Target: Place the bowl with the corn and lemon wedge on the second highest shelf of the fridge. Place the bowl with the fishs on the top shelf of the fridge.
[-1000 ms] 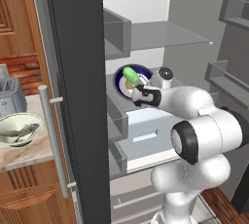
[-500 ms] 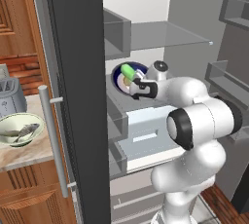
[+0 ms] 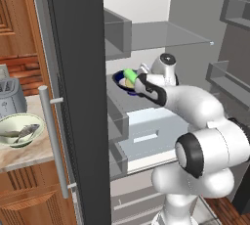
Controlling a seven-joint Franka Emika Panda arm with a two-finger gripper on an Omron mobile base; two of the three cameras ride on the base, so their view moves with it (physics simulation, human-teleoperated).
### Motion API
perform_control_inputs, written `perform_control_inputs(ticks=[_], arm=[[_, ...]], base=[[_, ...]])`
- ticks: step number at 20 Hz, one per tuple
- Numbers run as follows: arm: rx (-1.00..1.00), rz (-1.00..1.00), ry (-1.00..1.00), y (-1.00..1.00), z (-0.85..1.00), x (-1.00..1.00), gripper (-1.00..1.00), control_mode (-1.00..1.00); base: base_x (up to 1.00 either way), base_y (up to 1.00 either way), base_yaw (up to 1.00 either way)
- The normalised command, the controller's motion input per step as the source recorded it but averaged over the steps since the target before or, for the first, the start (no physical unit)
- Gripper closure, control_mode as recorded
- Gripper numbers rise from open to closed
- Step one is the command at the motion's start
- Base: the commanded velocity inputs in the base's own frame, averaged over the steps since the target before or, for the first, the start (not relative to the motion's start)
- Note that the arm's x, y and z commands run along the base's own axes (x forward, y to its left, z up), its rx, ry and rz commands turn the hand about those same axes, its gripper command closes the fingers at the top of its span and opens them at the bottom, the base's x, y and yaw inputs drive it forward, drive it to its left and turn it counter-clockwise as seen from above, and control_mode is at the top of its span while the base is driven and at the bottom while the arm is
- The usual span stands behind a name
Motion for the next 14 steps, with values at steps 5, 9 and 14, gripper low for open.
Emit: perform_control_inputs(ticks=[5,9,14], arm=[[0.00,-0.05,-0.04,-0.01,0.73,-0.96,-1.00,-1.00],[0.00,-0.05,-0.01,-0.11,0.66,-1.00,-1.00,-1.00],[0.00,-0.02,-0.04,-0.23,0.30,-1.00,-1.00,-1.00]], base=[[0.00,0.00,0.00],[0.00,0.00,0.00],[0.00,0.00,0.00]])
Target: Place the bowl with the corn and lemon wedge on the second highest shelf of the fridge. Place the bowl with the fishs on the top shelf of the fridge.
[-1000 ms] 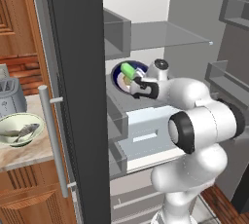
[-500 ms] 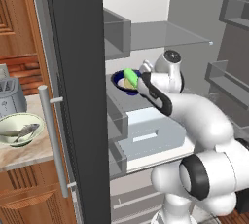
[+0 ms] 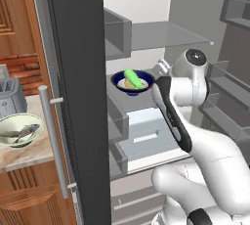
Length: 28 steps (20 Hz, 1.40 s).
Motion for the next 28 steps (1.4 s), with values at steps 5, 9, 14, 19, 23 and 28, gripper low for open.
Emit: perform_control_inputs(ticks=[5,9,14,19,23,28], arm=[[0.00,0.00,0.00,-0.14,0.09,-1.00,-1.00,-1.00],[-0.07,0.08,0.04,-0.03,0.01,-1.00,-1.00,-1.00],[-0.19,0.17,0.06,0.16,0.00,-0.45,-1.00,-1.00],[0.00,0.00,0.00,0.00,0.00,0.00,-1.00,1.00],[0.00,0.00,0.00,0.00,0.00,0.00,-1.00,1.00],[0.00,0.00,0.00,0.00,0.00,0.00,-1.00,1.00]], base=[[0.00,0.00,0.00],[0.00,0.00,0.00],[0.00,0.00,0.00],[-0.04,0.00,0.00],[-0.88,0.01,0.00],[-1.00,0.00,0.00]])
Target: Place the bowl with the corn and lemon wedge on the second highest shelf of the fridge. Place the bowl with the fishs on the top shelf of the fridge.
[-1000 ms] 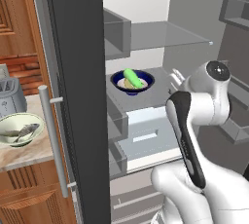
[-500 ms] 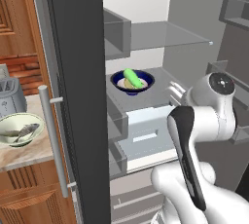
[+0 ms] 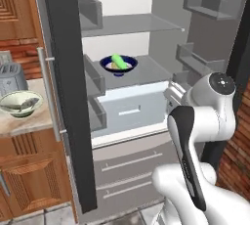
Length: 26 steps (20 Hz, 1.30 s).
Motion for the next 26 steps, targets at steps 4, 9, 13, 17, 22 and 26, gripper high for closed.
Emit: perform_control_inputs(ticks=[4,9,13,17,22,26], arm=[[0.00,0.00,0.00,0.00,0.00,0.00,-1.00,1.00],[0.00,0.00,0.00,0.00,0.00,0.00,-1.00,1.00],[0.00,0.00,0.00,0.00,0.00,0.00,-1.00,1.00],[0.00,0.00,0.00,0.00,0.00,0.00,-1.00,1.00],[0.00,0.00,0.00,0.00,0.00,0.00,-1.00,1.00],[0.00,0.00,0.00,0.00,0.00,0.00,-1.00,1.00]], base=[[-1.00,0.00,0.00],[-1.00,0.38,0.04],[-0.73,1.00,0.15],[-0.11,1.00,0.19],[0.20,1.00,0.19],[0.73,1.00,0.05]])
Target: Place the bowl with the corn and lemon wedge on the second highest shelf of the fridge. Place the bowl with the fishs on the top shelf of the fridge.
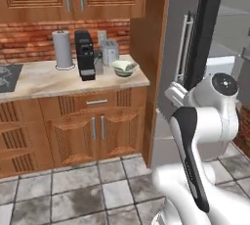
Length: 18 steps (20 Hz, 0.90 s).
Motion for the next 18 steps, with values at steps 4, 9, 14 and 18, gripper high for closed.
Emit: perform_control_inputs(ticks=[4,9,14,18], arm=[[0.00,0.00,0.00,0.00,0.00,0.00,-1.00,1.00],[0.00,0.00,0.00,0.00,0.00,0.00,-1.00,1.00],[0.00,0.00,0.00,0.00,0.00,0.00,-1.00,1.00],[0.00,0.00,0.00,0.00,0.00,0.00,-1.00,1.00]], base=[[1.00,0.88,-0.23],[1.00,0.63,-0.32],[0.89,0.01,-0.33],[0.83,0.00,-0.23]])
